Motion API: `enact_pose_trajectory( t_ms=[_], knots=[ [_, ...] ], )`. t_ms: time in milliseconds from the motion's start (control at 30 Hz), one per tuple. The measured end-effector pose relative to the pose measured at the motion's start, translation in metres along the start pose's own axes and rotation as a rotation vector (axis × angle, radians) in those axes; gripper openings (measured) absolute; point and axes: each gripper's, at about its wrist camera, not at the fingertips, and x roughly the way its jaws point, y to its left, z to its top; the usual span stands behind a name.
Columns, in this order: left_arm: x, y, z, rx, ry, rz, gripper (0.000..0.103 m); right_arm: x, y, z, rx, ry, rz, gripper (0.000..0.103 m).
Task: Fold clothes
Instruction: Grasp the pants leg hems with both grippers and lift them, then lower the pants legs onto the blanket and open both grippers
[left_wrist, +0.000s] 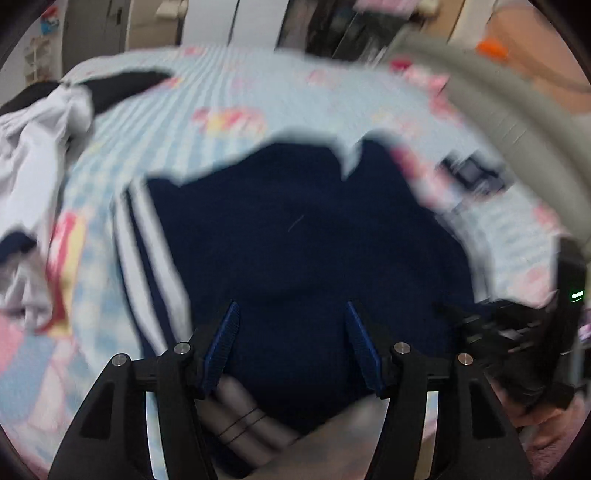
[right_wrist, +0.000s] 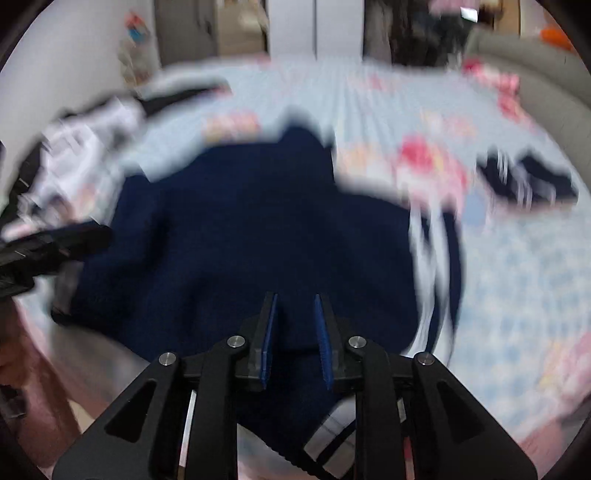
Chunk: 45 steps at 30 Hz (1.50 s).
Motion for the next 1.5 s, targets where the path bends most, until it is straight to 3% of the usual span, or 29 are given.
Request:
enact_pose_trajectory(
  t_ms=[100,200,267,367,500,567,667,767,867,1000,1133,1233,1367,1433,1500],
  knots=[
    [-0.004,0.015,-0.009,-0.031,-0.015,-0.012,0.059,-0.007,-0.017,-0.007,0.043,-0.004,-0.021,0.015],
    [-0.015,0.025,-0.005,-0.085,-0.043,-0.044,0.059,-0.016,-0.042,-0.007,0.080,-0.022,-0.176,0.015],
    [-0.028,0.022,-0.002,-0.088,-0.088,-0.074,0.059,-0.017,-0.053,-0.008,0.112,-0.015,-0.143,0.015],
    [-0.041,0.005,0.002,-0.029,-0.132,-0.134,0.059,-0.032,-0.045,-0.007,0.115,-0.086,-0.111,0.018],
    [-0.019,-0.019,-0.003,0.020,-0.055,-0.171,0.059,-0.051,-0.004,-0.004,0.003,-0.176,0.009,0.020],
    [-0.001,-0.027,-0.012,0.029,0.007,-0.165,0.059,-0.038,0.014,-0.006,-0.048,-0.129,0.023,0.020],
    [0.013,-0.036,-0.022,0.104,0.053,-0.098,0.060,-0.013,0.027,-0.016,-0.095,-0.014,-0.044,0.017],
    [0.000,-0.036,-0.019,0.138,0.032,-0.057,0.060,-0.023,0.013,-0.017,-0.056,-0.023,-0.071,0.017],
    [-0.018,-0.022,-0.014,0.100,-0.032,-0.007,0.060,-0.028,-0.010,-0.016,-0.010,-0.036,-0.198,0.019],
    [-0.039,0.003,-0.010,0.016,-0.087,-0.067,0.060,-0.023,-0.035,-0.016,0.067,-0.021,-0.186,0.020],
    [-0.047,0.003,-0.013,-0.002,-0.145,-0.153,0.060,-0.048,-0.016,-0.013,0.043,-0.149,-0.104,0.021],
    [-0.036,-0.015,-0.014,-0.001,-0.145,-0.189,0.060,-0.059,0.015,-0.013,-0.033,-0.233,-0.088,0.034],
    [-0.011,-0.017,-0.018,0.010,-0.045,-0.117,0.060,-0.023,0.040,-0.020,-0.141,-0.120,-0.096,0.034],
    [-0.013,-0.013,-0.020,0.020,-0.049,-0.077,0.057,-0.016,0.034,-0.023,-0.128,-0.079,-0.117,0.033],
    [-0.028,-0.005,-0.022,0.009,-0.108,-0.051,0.056,-0.015,0.024,-0.024,-0.089,-0.064,-0.148,0.033]
  ],
)
